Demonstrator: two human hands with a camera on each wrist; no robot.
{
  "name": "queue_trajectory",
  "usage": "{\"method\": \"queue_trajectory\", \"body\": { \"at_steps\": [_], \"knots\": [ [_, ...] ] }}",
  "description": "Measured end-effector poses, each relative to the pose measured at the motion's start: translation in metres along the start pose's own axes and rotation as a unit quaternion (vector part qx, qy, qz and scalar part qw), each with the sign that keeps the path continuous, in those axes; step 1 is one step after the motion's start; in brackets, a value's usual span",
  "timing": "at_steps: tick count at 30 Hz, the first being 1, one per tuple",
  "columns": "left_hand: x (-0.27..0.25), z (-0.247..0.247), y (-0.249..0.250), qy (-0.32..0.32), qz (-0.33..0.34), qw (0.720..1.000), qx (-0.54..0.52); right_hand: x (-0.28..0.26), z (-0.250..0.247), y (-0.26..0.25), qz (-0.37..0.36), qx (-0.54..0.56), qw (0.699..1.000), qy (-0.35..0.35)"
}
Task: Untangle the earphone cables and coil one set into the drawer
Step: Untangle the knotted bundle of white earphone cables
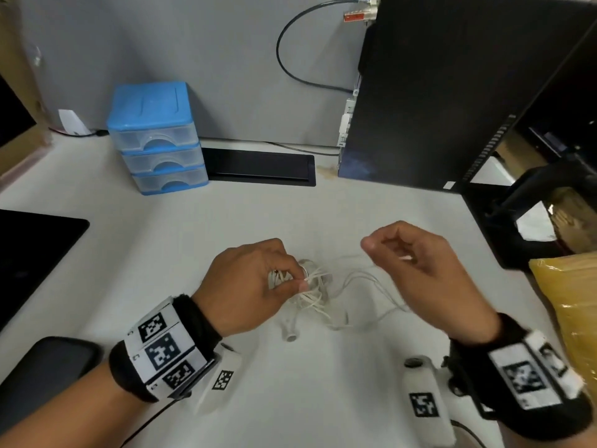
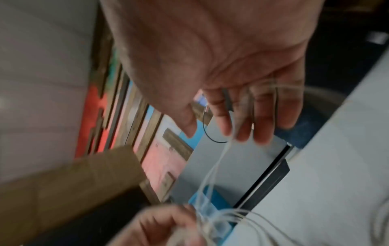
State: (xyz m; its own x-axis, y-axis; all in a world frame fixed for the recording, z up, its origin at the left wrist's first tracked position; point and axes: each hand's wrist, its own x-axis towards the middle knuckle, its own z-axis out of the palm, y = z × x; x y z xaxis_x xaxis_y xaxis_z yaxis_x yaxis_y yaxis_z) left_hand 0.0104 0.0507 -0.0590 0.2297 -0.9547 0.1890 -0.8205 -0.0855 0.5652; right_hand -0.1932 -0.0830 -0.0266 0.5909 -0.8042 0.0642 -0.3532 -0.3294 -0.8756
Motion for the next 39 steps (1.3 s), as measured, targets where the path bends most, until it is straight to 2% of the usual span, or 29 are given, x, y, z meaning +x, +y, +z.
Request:
{"method": "queue_trajectory", "body": {
  "at_steps": [2, 3, 6, 9, 14, 16, 18, 20, 22, 24, 26, 27, 28, 30, 32, 33, 34, 36, 39],
  "knots": [
    [-0.002, 0.000, 0.005, 0.007, 0.018, 1.000, 0.004, -0.007, 0.012, 0.002, -0.083, -0.106, 0.989, 0.058],
    [-0.004, 0.001, 0.007, 0.009, 0.027, 1.000, 0.009, -0.011, 0.017, 0.000, -0.128, -0.132, 0.981, 0.057],
    [-0.007, 0.004, 0.012, 0.010, 0.047, 0.999, 0.019, -0.022, 0.030, -0.004, -0.204, -0.204, 0.957, -0.024],
    [-0.009, 0.005, 0.014, 0.017, 0.060, 0.998, 0.018, -0.024, 0.037, 0.001, -0.209, -0.268, 0.938, -0.072],
    [-0.010, 0.004, 0.018, 0.032, 0.077, 0.996, 0.021, -0.023, 0.037, 0.002, -0.201, -0.255, 0.944, -0.058],
    [-0.009, 0.004, 0.017, 0.030, 0.066, 0.997, 0.035, -0.023, 0.035, -0.001, -0.188, -0.180, 0.963, -0.071],
    [-0.007, 0.006, 0.012, 0.029, 0.049, 0.997, 0.056, -0.022, 0.031, -0.009, -0.157, -0.059, 0.981, -0.100],
    [-0.005, 0.008, 0.005, 0.027, 0.027, 0.997, 0.066, -0.022, 0.021, -0.022, -0.150, 0.072, 0.980, -0.109],
    [-0.002, 0.007, -0.004, 0.022, 0.004, 0.997, 0.067, -0.020, 0.007, -0.035, -0.159, 0.209, 0.963, -0.062],
    [0.001, 0.005, -0.010, 0.014, -0.016, 0.998, 0.065, -0.017, -0.012, -0.043, -0.196, 0.302, 0.932, 0.040],
    [0.003, 0.003, -0.014, 0.009, -0.031, 0.997, 0.064, -0.009, -0.043, -0.037, -0.220, 0.368, 0.895, 0.120],
    [0.004, 0.002, -0.016, 0.011, -0.037, 0.997, 0.061, -0.006, -0.062, -0.030, -0.208, 0.368, 0.893, 0.155],
    [0.004, 0.001, -0.017, 0.015, -0.042, 0.997, 0.058, -0.001, -0.078, -0.024, -0.186, 0.317, 0.912, 0.180],
    [0.005, -0.001, -0.017, 0.028, -0.045, 0.997, 0.059, 0.007, -0.095, -0.013, -0.122, 0.143, 0.957, 0.221],
    [0.004, -0.002, -0.013, 0.035, -0.034, 0.997, 0.064, 0.010, -0.083, -0.009, -0.096, 0.055, 0.946, 0.303],
    [0.003, -0.003, -0.009, 0.036, -0.027, 0.997, 0.062, 0.009, -0.068, -0.011, -0.114, 0.023, 0.941, 0.318],
    [0.002, -0.003, -0.004, 0.038, -0.018, 0.997, 0.059, 0.004, -0.047, -0.018, -0.146, -0.018, 0.945, 0.293],
    [0.000, -0.003, 0.006, 0.039, 0.005, 0.997, 0.067, -0.008, -0.008, -0.020, -0.204, -0.101, 0.959, 0.170],
    [-0.006, -0.004, 0.017, 0.051, 0.042, 0.994, 0.084, -0.027, 0.035, -0.014, -0.237, -0.219, 0.946, -0.010]
  ]
}}
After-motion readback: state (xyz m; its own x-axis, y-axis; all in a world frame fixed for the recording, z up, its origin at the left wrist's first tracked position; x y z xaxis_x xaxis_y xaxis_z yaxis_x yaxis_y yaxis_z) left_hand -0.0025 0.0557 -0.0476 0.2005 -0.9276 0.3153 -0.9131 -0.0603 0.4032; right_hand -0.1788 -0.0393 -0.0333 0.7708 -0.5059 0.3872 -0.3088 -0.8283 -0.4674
